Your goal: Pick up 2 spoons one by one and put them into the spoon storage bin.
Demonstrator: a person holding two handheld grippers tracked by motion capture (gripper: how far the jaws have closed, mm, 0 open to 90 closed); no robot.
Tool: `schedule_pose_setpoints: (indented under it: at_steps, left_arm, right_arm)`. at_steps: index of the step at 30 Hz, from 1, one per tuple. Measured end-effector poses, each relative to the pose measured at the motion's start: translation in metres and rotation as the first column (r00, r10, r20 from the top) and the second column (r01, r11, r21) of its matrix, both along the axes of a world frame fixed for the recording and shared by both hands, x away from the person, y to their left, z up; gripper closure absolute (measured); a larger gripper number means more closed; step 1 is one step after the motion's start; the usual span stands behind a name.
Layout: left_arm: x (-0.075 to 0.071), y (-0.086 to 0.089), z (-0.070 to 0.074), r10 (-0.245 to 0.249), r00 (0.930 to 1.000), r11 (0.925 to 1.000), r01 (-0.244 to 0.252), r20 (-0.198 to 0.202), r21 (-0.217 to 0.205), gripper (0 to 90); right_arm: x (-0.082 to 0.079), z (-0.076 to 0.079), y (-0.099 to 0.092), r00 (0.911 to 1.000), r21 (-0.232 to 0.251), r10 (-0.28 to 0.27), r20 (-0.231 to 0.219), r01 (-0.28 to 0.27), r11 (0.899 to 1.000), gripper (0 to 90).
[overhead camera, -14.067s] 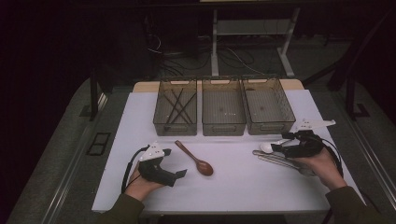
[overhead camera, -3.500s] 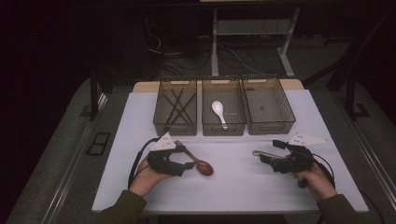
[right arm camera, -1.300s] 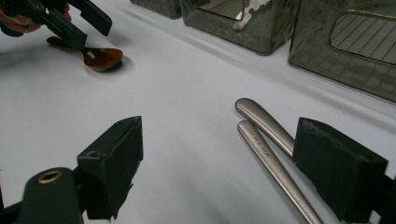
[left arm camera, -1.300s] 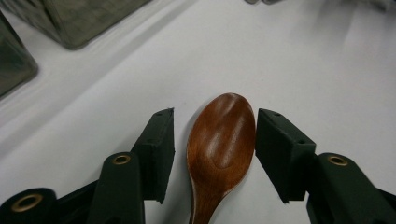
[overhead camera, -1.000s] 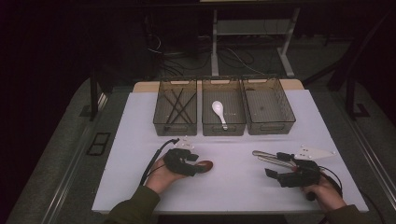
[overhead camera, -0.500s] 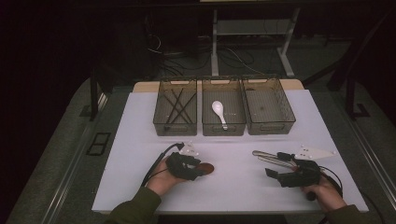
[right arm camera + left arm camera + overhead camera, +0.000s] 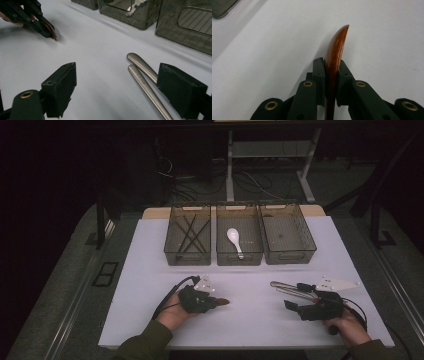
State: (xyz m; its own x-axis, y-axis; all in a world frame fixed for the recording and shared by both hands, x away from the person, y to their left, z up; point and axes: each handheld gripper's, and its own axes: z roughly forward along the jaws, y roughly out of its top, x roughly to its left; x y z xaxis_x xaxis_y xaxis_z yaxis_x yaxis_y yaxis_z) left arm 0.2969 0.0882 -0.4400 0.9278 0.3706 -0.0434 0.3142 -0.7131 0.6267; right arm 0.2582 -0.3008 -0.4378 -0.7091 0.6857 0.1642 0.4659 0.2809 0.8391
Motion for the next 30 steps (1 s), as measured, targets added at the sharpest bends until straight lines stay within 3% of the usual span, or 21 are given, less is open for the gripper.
schedule_pose_setpoints:
  at_steps: [5,15,30]
  left_arm:
    - [0.0,0.0,0.001,-0.01,0.9999,0.9999,0.01,0.008,0.009,80.2]
    - [0.002,-0.001,0.003,0.003,0.9999,1.0,-0.003,-0.014,0.0,80.6]
    - [0.022,-0.009,0.033,0.01,0.9999,0.9978,-0.011,-0.011,-0.065,80.6]
  right_arm:
    - [0.0,0.0,0.0,1.0,0.001,0.001,0.0,-0.001,1.0,15.8]
    - [0.0,0.0,0.0,1.0,0.002,0.001,0.0,-0.001,1.0,15.8]
    - [0.0,0.0,-0.001,1.0,0.004,0.0,-0.002,0.0,1.0,15.8]
